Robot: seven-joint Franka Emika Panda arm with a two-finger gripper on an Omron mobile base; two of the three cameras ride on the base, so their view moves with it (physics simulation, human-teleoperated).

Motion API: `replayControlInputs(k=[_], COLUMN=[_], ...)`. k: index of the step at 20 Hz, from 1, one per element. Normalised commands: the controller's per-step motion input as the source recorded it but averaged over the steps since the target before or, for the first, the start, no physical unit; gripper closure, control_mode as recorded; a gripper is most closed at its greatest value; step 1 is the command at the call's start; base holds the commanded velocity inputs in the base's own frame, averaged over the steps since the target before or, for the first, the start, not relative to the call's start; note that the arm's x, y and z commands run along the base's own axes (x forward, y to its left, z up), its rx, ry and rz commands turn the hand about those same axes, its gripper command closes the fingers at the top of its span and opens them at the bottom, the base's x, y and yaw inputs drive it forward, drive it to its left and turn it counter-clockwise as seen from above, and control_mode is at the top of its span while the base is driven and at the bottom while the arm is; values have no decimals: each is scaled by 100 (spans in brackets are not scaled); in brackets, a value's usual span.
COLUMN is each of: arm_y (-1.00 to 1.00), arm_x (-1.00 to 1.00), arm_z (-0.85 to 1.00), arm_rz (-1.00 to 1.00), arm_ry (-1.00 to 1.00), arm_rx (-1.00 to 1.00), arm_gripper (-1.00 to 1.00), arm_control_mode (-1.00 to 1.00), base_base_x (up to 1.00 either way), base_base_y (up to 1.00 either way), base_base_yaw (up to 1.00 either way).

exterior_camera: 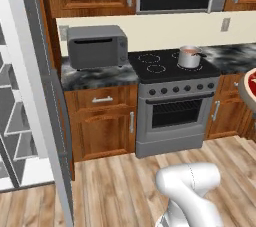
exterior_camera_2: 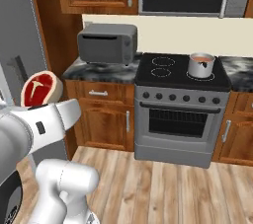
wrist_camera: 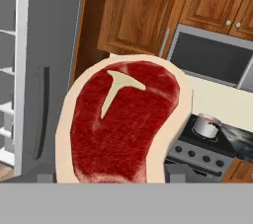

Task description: Retrieve the steak from the fridge and place it on the saucepan with marinade on the stove.

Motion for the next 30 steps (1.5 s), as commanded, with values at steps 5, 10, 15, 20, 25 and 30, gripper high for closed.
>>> replayControlInputs(k=[5,10,15,20,25,30], arm_y=[0,0,0,0,0,0], arm_x=[0,0,0,0,0,0], arm_z=[0,0,0,0,0,0], arm_rz=[0,0,0,0,0,0], arm_ry=[0,0,0,0,0,0], arm_rx=[0,0,0,0,0,0], arm_gripper=[100,100,100,100,100,100], arm_control_mode=[100,100,100,100,100,100], base_base_x=[0,0,3,13,25,31], base_base_y=[-57,-50,-29,-22,-21,-28], base_base_yaw=[0,0,0,-2,-2,-2])
